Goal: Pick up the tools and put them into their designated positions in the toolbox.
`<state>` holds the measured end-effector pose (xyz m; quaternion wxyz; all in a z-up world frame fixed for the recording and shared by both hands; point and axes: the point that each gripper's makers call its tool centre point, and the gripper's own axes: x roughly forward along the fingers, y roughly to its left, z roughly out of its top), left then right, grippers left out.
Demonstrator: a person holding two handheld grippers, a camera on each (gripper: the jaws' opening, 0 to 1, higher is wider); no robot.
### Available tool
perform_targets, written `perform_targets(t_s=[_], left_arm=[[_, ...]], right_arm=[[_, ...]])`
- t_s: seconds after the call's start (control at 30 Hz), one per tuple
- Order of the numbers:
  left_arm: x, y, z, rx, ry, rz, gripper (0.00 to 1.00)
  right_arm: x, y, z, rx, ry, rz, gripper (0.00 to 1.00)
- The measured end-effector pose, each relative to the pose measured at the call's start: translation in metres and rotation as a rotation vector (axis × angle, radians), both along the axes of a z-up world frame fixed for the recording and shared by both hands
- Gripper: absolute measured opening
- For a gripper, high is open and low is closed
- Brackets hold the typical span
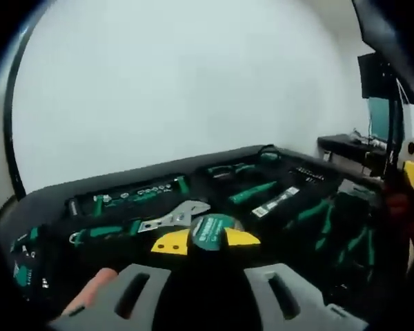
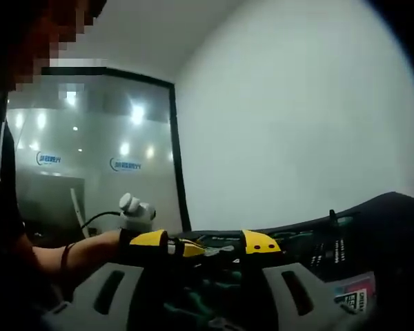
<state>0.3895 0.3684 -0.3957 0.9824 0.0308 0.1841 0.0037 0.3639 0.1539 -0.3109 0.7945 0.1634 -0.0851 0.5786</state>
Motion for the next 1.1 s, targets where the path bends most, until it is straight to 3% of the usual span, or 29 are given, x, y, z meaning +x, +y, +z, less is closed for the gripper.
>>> perform_targets(t_s=[0.1, 0.2, 0.3, 0.4, 0.47, 0.53, 0.77, 0.9, 1.1], left_arm=[[0.008, -0.005, 0.014, -0.092, -0.063, -0.006, 0.17], [0.016, -0.015, 0.027, -0.038, -0.089, -0.038, 0.18], [0.03, -0.016, 0.022, 0.039, -0.031, -0.058, 0.16], [0.034, -0.017, -0.001, -0.007, 0.089, -0.062, 0.06], [0.034, -0.016, 0.002, 0.008, 0.021, -0.068, 0.06], [0.032, -0.015, 0.001, -0.039, 0.0, -0.044, 0.06], [0.033, -0.013, -0.004, -0.052, -0.016, -0.027, 0.03], [0.033, -0.014, -0.006, 0.027, -0.033, -0.015, 0.02], [0.03, -0.016, -0.004, 0.005, -0.037, -0.006, 0.01]], right_arm=[[0.001, 0.0, 0.0, 0.0, 0.003, -0.002, 0.39], [0.001, 0.0, 0.0, 0.0, 0.003, -0.003, 0.39], [0.0, 0.0, -0.001, -0.002, 0.001, -0.002, 0.39], [0.0, -0.001, -0.001, 0.0, 0.004, -0.005, 0.39], [0.0, -0.001, 0.0, 0.001, 0.005, -0.006, 0.39], [0.0, -0.001, -0.001, 0.001, 0.006, -0.006, 0.39], [-0.001, 0.001, -0.002, -0.008, 0.007, 0.005, 0.39], [-0.002, 0.001, -0.002, -0.006, 0.008, 0.007, 0.39], [-0.002, 0.001, -0.002, -0.009, 0.004, 0.007, 0.39]])
